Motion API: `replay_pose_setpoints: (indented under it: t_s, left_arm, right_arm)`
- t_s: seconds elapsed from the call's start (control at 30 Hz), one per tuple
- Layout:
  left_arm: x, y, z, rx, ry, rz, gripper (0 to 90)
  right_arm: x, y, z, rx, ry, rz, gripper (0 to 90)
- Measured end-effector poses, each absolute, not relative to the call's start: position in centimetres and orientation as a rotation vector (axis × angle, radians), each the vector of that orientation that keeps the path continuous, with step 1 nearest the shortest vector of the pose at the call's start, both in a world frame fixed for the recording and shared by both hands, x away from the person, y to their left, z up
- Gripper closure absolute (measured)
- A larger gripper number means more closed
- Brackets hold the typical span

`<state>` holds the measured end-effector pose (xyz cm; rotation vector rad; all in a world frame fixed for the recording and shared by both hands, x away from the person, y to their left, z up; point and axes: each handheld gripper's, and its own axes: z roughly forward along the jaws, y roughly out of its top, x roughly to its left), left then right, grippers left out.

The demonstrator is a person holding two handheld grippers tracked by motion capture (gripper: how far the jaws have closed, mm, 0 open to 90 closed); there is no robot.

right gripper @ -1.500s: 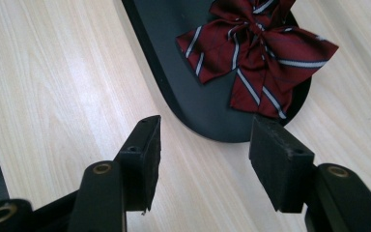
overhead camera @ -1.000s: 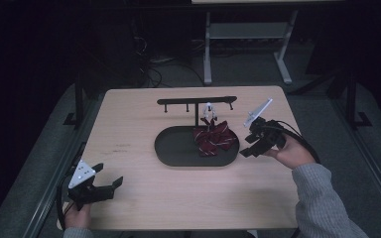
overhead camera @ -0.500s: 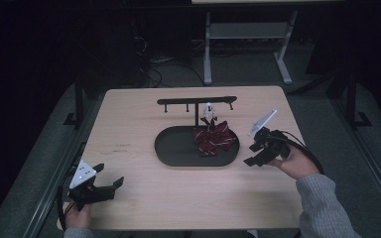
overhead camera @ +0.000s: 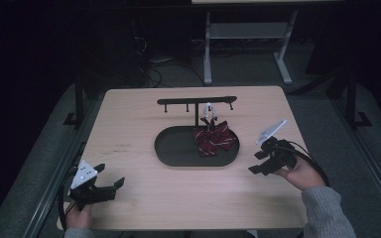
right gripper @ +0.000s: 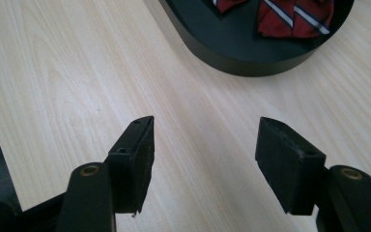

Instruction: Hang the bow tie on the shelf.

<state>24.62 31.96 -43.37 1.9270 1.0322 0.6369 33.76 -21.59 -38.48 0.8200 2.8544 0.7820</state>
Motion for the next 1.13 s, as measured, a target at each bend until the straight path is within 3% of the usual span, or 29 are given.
replay_pose_setpoints:
  t_s: [1.13]
  left_arm:
    - [24.8,31.4,-43.7,1.953,1.01,0.629,13.1]
  right_arm:
    - [28.6,-24.1,-42.2,0.931,2.767,0.879,36.7]
